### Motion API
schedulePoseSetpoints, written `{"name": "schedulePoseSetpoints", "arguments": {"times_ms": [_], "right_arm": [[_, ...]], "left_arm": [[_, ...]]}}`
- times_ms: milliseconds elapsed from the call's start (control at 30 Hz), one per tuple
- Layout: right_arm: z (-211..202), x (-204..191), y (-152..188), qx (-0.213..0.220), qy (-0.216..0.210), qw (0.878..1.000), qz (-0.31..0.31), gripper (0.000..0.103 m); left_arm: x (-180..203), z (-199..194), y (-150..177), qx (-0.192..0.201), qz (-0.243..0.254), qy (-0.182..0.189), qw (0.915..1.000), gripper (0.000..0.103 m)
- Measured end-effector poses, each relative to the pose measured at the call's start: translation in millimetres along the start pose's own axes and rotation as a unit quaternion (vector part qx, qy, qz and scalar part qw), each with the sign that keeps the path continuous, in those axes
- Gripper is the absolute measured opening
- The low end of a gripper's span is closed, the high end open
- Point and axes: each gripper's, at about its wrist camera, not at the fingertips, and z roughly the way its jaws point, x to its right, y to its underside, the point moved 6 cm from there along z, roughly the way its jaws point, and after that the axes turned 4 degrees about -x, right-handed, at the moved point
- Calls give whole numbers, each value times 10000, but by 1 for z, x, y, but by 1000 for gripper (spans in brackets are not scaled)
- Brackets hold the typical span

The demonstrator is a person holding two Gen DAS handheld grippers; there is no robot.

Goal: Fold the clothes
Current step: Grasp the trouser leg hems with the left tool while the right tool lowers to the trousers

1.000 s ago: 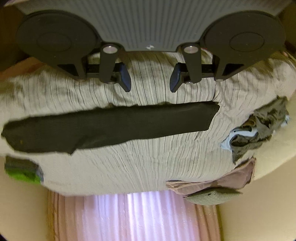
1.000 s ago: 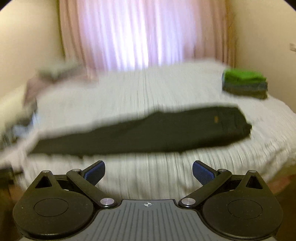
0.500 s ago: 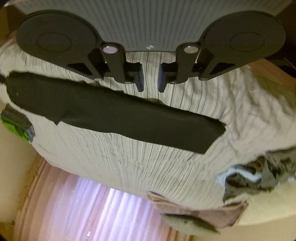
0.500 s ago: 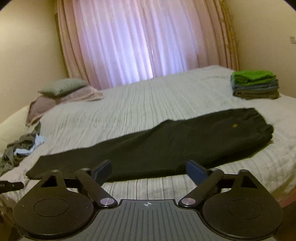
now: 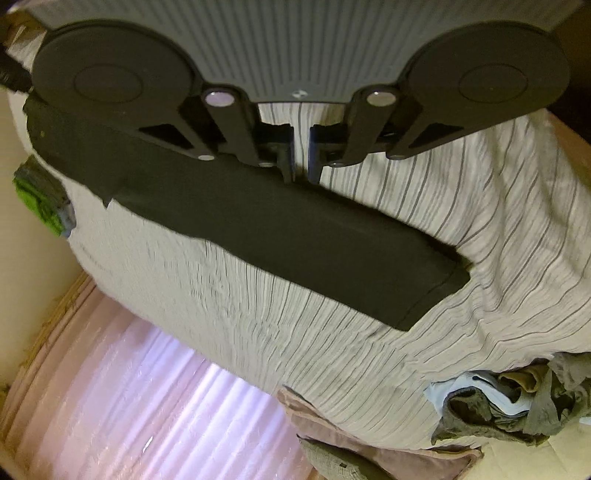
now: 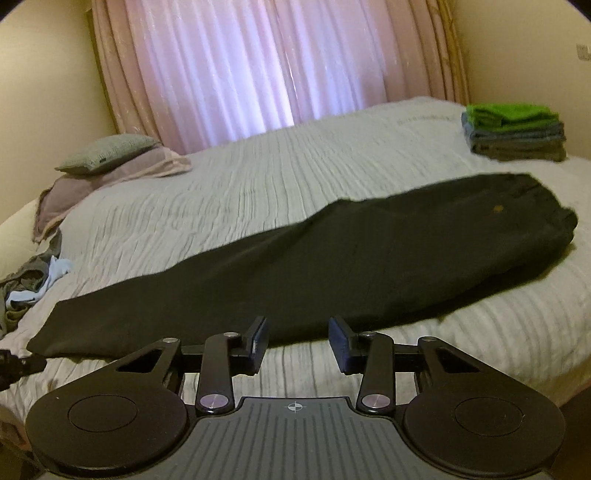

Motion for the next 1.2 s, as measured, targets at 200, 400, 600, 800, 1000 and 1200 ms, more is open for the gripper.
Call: {"name": "schedulePoseSetpoints", "arguments": {"times_ms": [200, 400, 600, 800, 1000, 1200], "right_arm": [[19, -19, -3, -72, -206, 9992, -324, 41], [44, -52, 4, -89, -262, 9954, -919, 46], [68, -99, 8, 350, -178, 9824, -1828, 96], [101, -120, 21, 225, -213, 9775, -2085, 96], [123, -133, 29, 197, -167, 9774, -2100, 96], [135, -130, 35, 83, -46, 9821, -1883, 96]], "left_arm": [[-15, 32, -2, -203, -761, 342, 9963, 4], [-35, 46, 0, -239, -1693, 736, 9825, 27], [-33, 55, -5, -80, -1719, 747, 9822, 38], [-41, 69, -8, 25, -2027, 765, 9762, 38], [-41, 83, -14, 98, -1918, 625, 9794, 34], [-47, 83, -12, 129, -1725, 614, 9830, 22]]}}
